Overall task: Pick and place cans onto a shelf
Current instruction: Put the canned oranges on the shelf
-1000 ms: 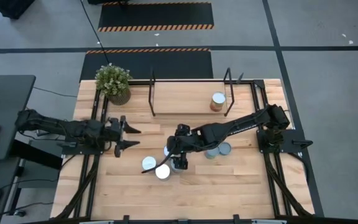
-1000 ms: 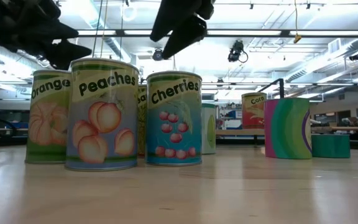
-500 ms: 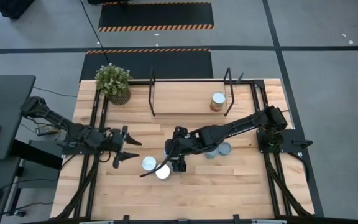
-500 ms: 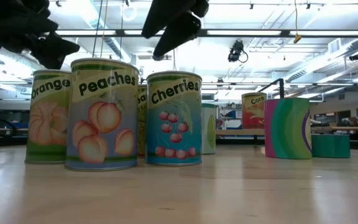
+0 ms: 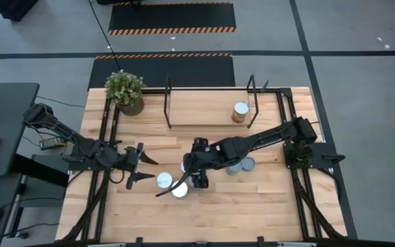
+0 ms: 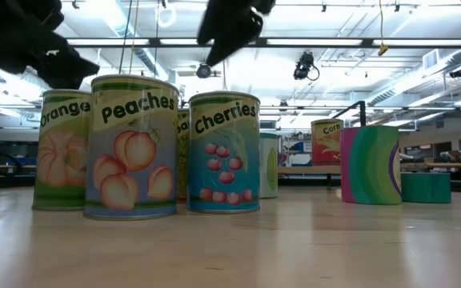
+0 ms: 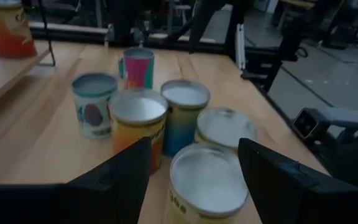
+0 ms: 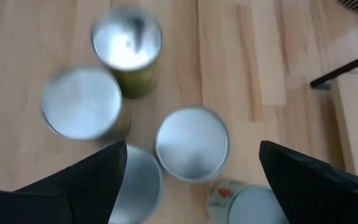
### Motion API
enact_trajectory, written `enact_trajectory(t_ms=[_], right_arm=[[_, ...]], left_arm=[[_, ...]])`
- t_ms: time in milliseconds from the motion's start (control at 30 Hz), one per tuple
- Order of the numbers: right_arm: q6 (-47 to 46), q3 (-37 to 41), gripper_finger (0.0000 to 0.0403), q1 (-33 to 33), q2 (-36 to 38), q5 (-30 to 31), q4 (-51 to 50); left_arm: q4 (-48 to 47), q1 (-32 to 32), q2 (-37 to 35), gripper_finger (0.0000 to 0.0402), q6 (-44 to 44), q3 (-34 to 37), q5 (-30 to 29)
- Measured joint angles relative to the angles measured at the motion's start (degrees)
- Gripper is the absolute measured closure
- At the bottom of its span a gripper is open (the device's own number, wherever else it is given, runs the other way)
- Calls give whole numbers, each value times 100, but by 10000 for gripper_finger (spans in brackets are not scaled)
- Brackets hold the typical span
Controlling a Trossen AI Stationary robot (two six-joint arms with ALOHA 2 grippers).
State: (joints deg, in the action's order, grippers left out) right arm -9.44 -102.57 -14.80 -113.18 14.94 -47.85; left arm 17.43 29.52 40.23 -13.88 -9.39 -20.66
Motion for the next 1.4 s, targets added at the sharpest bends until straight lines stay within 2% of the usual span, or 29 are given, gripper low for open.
enact_trajectory(t_ms=[267,533,867,1033,1267,1400], right_arm=[[4,11,29,-408,-152,40,-358],[-746,67,29,-727,-229,167,-1105],[-1025,536,29,-842,-467,101,-938],[-819,549,29,-843,-472,-32,-1461],[-381,547,29,-809,-187,536,-1778],[-185,607,29,-774,-187,651,-1759]], left_arm=[[19,0,378,155,-501,4,-57],[140,-1,489,155,-688,4,-233],[-332,-2,691,155,-1111,3,-244],[-479,-9,852,155,-1310,-9,111],[-773,224,893,155,-1394,-16,1041],[-1468,366,840,155,-1399,-199,872]])
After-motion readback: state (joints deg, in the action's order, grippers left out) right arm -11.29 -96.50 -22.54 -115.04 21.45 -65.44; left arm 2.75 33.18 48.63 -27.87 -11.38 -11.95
